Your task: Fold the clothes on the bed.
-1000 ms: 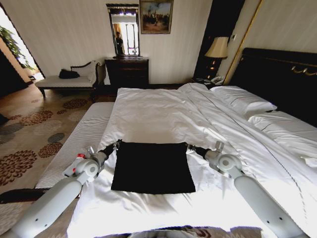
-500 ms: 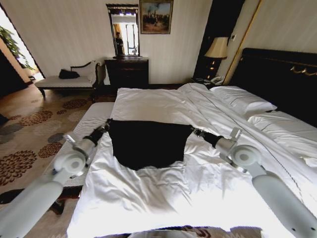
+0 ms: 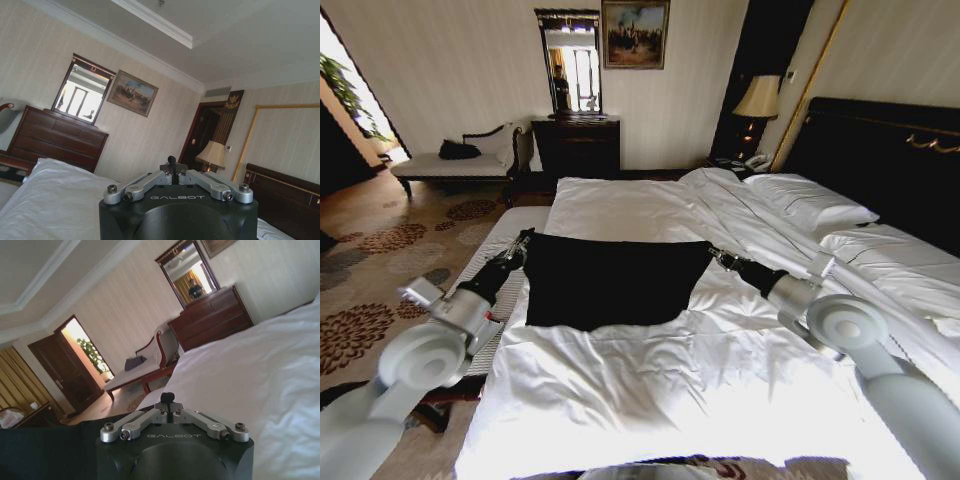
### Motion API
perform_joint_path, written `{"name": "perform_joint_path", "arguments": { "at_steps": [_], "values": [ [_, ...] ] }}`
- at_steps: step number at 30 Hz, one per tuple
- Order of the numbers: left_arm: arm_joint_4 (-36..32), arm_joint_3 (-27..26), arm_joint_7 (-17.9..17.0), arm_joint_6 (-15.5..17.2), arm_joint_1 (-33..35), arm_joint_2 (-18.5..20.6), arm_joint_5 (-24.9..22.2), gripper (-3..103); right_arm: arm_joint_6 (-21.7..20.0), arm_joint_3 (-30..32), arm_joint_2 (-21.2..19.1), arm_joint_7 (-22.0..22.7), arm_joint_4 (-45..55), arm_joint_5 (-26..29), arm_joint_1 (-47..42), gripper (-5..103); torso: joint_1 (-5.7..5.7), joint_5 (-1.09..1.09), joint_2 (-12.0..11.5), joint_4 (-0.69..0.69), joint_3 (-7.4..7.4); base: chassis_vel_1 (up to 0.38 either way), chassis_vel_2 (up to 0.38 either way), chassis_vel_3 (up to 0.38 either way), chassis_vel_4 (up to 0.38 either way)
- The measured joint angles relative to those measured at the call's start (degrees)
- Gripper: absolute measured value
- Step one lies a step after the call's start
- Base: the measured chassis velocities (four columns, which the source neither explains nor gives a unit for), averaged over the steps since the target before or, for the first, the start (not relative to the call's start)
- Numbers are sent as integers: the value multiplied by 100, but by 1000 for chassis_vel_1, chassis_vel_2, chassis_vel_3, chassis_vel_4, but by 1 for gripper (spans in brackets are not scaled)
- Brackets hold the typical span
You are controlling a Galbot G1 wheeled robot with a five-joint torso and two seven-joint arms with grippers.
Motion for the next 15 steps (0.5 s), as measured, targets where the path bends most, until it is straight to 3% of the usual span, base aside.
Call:
{"name": "perform_joint_path", "arguments": {
  "at_steps": [3, 7, 12, 14, 15],
  "values": [
    [-277, -377, 90, -15, 648, -253, 68, 1, -91, 474, 77, 170, 410, 148, -594, 0, -1, -1, 0, -3, -1, 0, 0, 0, 0],
    [-352, -475, 259, -83, 1322, -537, 391, 1, -139, 504, 181, 306, 591, -9, -884, 0, -2, -1, 1, 2, -1, 0, 0, 0, 0],
    [-66, -50, 123, -109, 1080, -590, 541, 1, -145, 24, 242, 347, 241, -218, -618, 0, -1, -1, 1, 1, 0, 0, 0, 0, 0],
    [222, 485, -62, -110, 570, -590, 582, 1, -149, -255, 258, 346, -47, -270, -352, 0, 0, 0, 1, 0, 1, 0, 0, 0, 0],
    [222, 485, -62, -110, 570, -590, 582, 1, -149, -255, 258, 346, -47, -270, -352, 0, 0, 0, 1, 0, 1, 0, 0, 0, 0]
  ]
}}
